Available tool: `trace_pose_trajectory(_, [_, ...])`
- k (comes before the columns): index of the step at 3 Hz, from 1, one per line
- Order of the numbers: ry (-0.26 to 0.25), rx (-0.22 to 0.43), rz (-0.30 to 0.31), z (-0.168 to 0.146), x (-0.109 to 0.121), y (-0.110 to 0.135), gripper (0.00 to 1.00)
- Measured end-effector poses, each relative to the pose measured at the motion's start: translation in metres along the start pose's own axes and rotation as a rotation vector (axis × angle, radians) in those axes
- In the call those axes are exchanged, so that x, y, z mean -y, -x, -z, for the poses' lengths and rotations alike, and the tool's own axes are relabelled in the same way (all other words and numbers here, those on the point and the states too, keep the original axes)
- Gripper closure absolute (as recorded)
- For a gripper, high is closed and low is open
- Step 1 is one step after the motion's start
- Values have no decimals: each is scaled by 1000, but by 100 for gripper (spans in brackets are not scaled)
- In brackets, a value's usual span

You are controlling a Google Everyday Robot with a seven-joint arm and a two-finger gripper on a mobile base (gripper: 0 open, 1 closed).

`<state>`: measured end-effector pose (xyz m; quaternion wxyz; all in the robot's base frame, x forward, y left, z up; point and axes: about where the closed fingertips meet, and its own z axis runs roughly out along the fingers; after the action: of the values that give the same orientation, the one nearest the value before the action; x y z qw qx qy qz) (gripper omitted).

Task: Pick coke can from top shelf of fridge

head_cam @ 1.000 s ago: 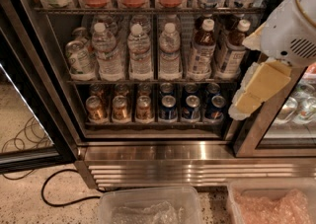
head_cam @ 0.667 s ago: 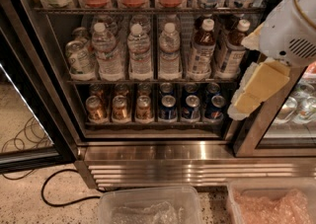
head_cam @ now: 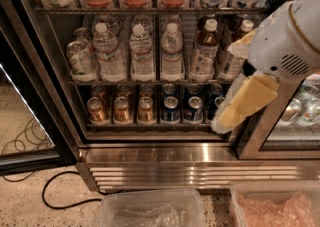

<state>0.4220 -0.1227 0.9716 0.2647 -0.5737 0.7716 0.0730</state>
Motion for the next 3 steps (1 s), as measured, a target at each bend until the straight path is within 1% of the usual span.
trace_pose_trajectory(1, [-13, 167, -56, -13, -19, 47, 0])
trace_pose_trajectory(2, [-34, 307, -117, -27, -23, 86, 0])
trace_pose_trajectory(3, [-42, 409, -225, -46, -14, 101, 0])
